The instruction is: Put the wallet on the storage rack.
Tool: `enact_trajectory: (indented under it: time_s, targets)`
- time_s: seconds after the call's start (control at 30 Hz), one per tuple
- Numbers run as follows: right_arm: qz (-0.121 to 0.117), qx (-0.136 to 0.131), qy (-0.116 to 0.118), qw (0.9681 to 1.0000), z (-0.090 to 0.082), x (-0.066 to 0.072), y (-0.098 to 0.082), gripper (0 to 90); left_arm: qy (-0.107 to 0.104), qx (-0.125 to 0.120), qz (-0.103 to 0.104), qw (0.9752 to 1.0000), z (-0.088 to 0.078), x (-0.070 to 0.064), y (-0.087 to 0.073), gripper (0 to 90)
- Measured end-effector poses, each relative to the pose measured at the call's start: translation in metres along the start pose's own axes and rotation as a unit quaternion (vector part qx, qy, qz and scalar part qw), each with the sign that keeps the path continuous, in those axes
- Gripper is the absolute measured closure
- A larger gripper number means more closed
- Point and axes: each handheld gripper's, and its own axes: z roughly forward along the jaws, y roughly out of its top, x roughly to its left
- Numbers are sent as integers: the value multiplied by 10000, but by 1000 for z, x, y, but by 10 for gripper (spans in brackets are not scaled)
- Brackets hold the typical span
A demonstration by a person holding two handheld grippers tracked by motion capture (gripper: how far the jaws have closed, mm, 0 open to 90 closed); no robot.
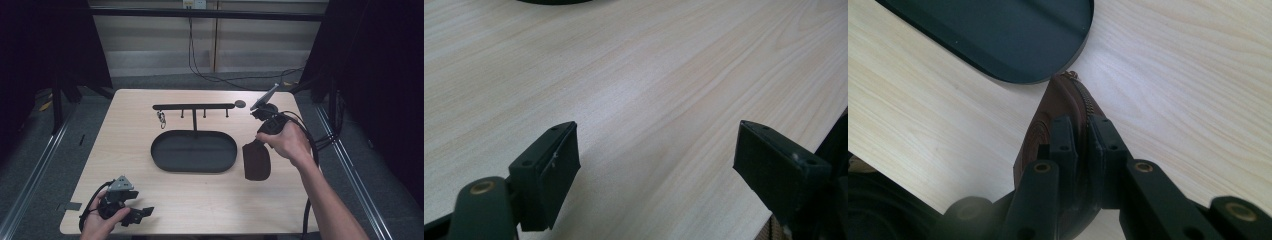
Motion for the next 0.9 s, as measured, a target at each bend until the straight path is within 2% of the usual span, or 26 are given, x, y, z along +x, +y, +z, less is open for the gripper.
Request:
enact_trajectory:
  time_s: [0.67, 0.9]
  targets:
    - [13, -183, 71, 9998, -8, 6, 30, 820, -34, 9, 35, 10000, 0, -3, 0, 183]
    - [73, -280, 200, 9994, 0, 10, 45, 820, -38, -31, 13, 10000, 1, -2, 2, 183]
